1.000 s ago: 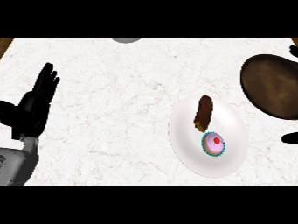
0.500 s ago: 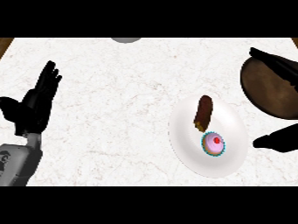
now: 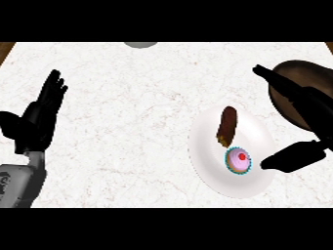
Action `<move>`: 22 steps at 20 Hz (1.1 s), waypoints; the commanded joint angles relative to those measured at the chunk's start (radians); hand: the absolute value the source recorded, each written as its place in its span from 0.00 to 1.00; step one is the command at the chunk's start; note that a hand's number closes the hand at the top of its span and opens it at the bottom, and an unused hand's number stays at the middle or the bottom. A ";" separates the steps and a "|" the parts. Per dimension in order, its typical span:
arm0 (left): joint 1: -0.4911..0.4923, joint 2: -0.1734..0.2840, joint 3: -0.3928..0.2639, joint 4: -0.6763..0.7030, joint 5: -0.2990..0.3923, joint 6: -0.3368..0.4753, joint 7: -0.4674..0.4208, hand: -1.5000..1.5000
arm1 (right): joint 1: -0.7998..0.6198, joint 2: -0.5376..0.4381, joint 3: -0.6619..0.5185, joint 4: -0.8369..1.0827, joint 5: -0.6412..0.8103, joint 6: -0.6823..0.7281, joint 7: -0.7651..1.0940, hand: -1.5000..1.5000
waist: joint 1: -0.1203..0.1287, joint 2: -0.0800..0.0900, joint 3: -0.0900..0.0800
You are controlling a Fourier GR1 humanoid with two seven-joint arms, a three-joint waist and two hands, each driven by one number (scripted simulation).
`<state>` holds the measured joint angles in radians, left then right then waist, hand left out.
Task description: Pick the sweet potato from the plate and place it in the pan
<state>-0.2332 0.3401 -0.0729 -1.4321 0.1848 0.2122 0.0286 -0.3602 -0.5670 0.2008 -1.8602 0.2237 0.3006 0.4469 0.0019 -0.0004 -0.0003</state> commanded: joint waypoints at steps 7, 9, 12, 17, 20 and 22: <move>-0.033 -0.005 0.053 -0.007 -0.036 -0.042 0.030 0.50 | 0.036 0.084 0.007 0.146 0.172 0.019 -0.053 0.00 | -0.002 0.001 0.000; -0.071 -0.046 0.059 0.075 -0.053 -0.031 0.010 0.50 | -0.020 0.070 -0.044 0.180 0.135 0.097 -0.058 0.00 | -0.004 0.002 0.000; 0.036 -0.032 0.071 -0.045 -0.040 -0.074 0.036 0.50 | -0.018 0.129 -0.028 0.200 0.174 0.108 -0.063 0.00 | 0.001 0.000 0.000; -0.001 -0.069 0.068 -0.007 -0.080 -0.059 0.020 0.50 | 0.033 0.117 -0.022 0.237 0.214 0.150 -0.169 0.00 | -0.003 0.000 0.000; -0.053 -0.103 0.072 0.050 -0.106 -0.049 0.013 0.50 | -0.048 0.175 -0.015 0.325 0.276 0.143 -0.169 0.00 | -0.002 0.001 0.000; -0.036 -0.090 0.065 -0.031 -0.109 -0.050 0.071 0.50 | -0.036 0.235 0.050 0.324 0.346 0.094 -0.128 0.00 | 0.001 0.001 0.000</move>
<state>-0.2447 0.2694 -0.0031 -1.4571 0.0964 0.1552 0.0774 -0.4011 -0.3940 0.1943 -1.5706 0.4816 0.4325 0.3178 0.0026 0.0000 -0.0001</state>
